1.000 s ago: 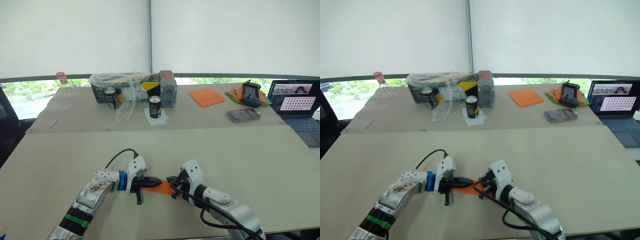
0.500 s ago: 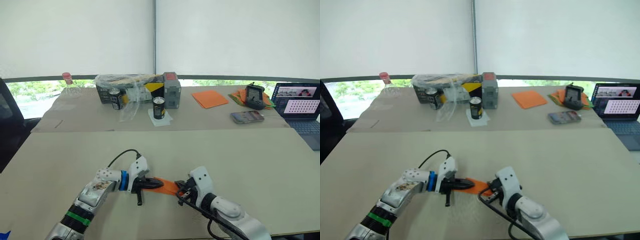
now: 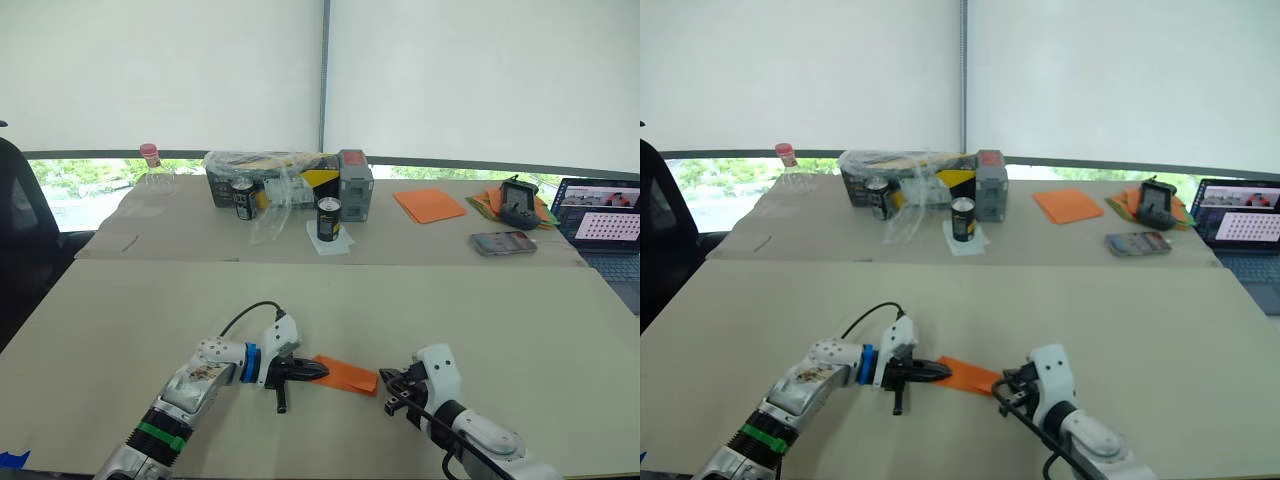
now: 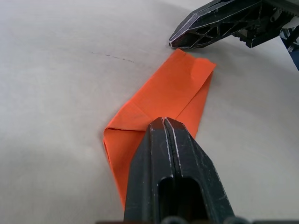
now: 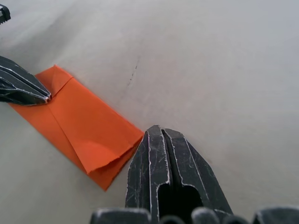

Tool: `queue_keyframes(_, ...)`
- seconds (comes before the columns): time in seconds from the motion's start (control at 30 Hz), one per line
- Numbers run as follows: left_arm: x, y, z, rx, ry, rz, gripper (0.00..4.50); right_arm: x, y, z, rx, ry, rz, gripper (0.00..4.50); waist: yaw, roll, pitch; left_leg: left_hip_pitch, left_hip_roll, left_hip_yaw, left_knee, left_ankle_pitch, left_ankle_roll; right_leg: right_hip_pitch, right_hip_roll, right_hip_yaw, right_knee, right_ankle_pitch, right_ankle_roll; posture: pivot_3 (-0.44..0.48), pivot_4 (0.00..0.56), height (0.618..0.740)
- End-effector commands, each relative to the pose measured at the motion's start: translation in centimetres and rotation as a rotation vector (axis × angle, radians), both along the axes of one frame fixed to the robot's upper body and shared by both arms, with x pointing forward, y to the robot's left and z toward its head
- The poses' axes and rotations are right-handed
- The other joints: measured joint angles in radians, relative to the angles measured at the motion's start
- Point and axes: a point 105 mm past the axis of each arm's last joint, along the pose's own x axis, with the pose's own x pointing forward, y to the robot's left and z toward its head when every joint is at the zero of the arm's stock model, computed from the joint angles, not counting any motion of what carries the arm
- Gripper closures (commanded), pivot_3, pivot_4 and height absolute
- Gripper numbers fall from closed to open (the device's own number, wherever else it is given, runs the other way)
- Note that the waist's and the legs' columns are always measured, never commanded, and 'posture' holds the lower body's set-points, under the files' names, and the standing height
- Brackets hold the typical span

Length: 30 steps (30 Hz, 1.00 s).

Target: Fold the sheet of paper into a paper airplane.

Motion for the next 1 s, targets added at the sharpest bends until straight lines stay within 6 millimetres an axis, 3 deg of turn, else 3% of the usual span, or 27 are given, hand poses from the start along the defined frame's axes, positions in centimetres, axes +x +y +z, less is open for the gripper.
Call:
queue_keyframes(0.03, -0.4, 0.6, -1.9, 0.059, 0.058, 0.017, 4.50, 1.4, -1.8, 2.6, -0.075, -0.149, -0.020, 4.46, -0.001, 0.001, 0.002, -0.001, -0.001, 0.000, 0.000, 0.000, 0.000, 0.000, -0.001, 0.000, 0.000, 0.000, 0.001, 0.000, 0.150, 0.739)
queue_keyframes(0.1, -0.4, 0.6, -1.9, 0.059, 0.058, 0.017, 4.50, 1.8, -0.9, 4.3, -0.068, -0.226, 0.035, 4.46, -0.004, 0.005, 0.008, -0.004, -0.002, 0.000, 0.001, 0.001, 0.002, -0.001, -0.002, 0.001, 0.000, 0.001, 0.003, 0.000, 0.150, 0.739)
queue_keyframes(0.2, -0.3, 0.5, -1.9, 0.056, 0.058, 0.018, 4.50, 2.1, 0.7, 5.0, -0.101, -0.264, 0.140, 4.46, -0.005, 0.010, 0.011, -0.005, -0.002, 0.000, 0.001, 0.002, 0.002, -0.002, 0.000, 0.002, 0.001, 0.002, 0.002, 0.000, 0.150, 0.739)
queue_keyframes(0.37, -0.2, 0.1, -1.6, 0.039, 0.052, 0.027, 4.50, 2.6, 3.0, 3.6, -0.152, -0.239, 0.233, 4.46, -0.003, 0.009, 0.012, -0.006, -0.002, -0.001, 0.001, 0.002, 0.002, -0.002, 0.001, 0.000, 0.002, 0.005, -0.003, 0.000, 0.150, 0.739)
queue_keyframes(0.47, 0.1, -0.2, -0.9, 0.009, 0.055, 0.049, 4.50, 1.8, 3.8, 1.4, -0.174, -0.143, 0.293, 4.46, -0.002, 0.007, 0.014, -0.006, -0.004, -0.001, 0.001, 0.002, 0.002, -0.002, -0.002, 0.000, 0.000, 0.005, -0.003, 0.000, 0.150, 0.739)
queue_keyframes(0.7, 0.4, -0.8, 0.4, 0.001, 0.021, 0.037, 4.50, 1.1, 3.5, -2.2, -0.276, 0.007, 0.340, 4.46, -0.006, 0.004, 0.015, -0.005, -0.003, -0.001, 0.001, 0.002, 0.002, -0.001, 0.000, 0.000, 0.001, 0.005, -0.003, 0.000, 0.150, 0.739)
queue_keyframes(1.0, 0.8, -1.9, 1.8, -0.035, 0.005, 0.053, 4.50, 1.5, 2.4, -2.1, -0.378, -0.045, 0.343, 4.46, -0.011, 0.003, 0.015, -0.005, -0.002, -0.001, 0.001, 0.002, 0.002, -0.001, 0.000, 0.000, 0.001, 0.005, -0.001, 0.000, 0.150, 0.739)
